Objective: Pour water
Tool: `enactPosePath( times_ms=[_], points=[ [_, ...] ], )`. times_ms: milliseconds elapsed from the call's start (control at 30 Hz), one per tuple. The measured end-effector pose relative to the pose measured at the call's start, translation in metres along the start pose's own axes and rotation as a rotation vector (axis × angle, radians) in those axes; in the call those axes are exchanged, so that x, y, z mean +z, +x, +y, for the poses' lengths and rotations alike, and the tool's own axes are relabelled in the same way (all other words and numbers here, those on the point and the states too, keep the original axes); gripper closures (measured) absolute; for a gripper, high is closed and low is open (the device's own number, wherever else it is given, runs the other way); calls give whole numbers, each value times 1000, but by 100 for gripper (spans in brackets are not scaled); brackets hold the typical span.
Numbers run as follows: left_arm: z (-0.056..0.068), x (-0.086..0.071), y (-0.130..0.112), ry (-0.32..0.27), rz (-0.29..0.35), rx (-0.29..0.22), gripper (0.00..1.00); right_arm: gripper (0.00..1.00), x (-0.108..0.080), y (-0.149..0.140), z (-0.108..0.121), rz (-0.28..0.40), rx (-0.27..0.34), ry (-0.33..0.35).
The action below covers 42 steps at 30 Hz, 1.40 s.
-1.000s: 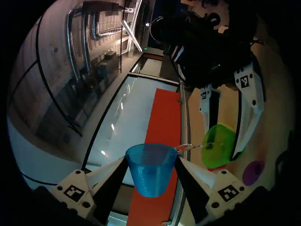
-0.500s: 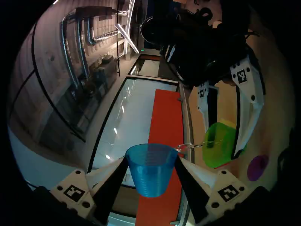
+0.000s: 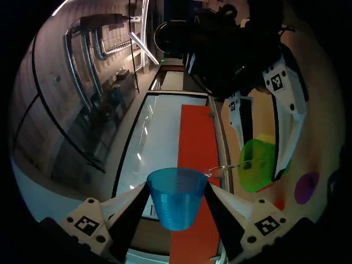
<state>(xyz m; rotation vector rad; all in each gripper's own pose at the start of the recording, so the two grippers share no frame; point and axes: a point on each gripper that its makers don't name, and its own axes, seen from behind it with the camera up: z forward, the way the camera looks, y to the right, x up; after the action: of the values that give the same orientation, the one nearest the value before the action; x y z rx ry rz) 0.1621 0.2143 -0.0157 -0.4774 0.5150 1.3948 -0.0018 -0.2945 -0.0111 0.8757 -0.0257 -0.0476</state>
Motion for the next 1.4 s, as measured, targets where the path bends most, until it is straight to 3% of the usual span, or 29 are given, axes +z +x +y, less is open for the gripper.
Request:
enactPosePath(
  times_ms=[500,967,1167,1400],
  points=[
    [-3,-4,5,21,5,83,14,11,0,2,0,3,1,-4],
    [-2,-6,8,32,11,98,14,11,-3,5,0,7,-1,-5],
    [-6,-1,5,32,5,65,14,11,-4,5,0,10,-1,-6],
    [-1,2,-4,14,-6,-77,14,11,-6,5,0,13,0,-9]
  ],
)
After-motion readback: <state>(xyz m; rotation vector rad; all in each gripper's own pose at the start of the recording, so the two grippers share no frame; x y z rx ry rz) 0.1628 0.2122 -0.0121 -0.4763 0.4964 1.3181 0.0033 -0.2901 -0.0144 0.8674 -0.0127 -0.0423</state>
